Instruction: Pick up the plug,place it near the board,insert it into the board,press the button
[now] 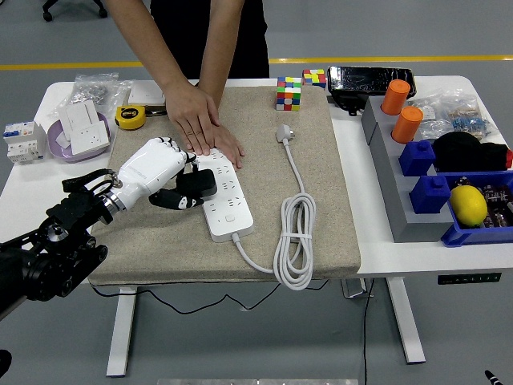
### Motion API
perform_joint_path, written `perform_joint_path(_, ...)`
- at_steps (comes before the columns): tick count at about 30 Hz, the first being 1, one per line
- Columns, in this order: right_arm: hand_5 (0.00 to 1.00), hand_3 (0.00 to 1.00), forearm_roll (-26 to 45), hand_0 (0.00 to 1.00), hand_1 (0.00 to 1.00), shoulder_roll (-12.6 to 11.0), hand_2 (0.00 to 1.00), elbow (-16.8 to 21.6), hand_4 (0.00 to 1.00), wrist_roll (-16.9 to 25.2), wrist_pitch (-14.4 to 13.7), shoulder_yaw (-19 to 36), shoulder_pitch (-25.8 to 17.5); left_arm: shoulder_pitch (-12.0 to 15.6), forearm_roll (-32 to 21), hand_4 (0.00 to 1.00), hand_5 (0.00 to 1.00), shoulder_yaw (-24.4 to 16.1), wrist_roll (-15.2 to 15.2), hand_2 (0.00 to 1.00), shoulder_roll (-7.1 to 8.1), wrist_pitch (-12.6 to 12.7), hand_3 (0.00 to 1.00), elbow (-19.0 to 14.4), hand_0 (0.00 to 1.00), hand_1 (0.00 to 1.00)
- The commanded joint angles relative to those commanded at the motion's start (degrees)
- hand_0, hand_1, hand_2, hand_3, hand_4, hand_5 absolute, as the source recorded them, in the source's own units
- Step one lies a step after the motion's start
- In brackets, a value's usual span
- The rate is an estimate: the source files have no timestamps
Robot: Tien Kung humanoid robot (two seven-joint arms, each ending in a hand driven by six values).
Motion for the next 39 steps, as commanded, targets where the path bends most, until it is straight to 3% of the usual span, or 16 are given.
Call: perform_joint_path(39, 0.998, 0.812, 0.00, 0.856, 0.787, -0.04, 0.768, 0.00, 0.998, 0.05, 0.03, 0.08, 0.12, -0.50, 1.88, 0.599, 0.101, 1.24, 1.04, 0.276, 0.01, -0.82, 0.277, 0.99, 0.554, 0.421)
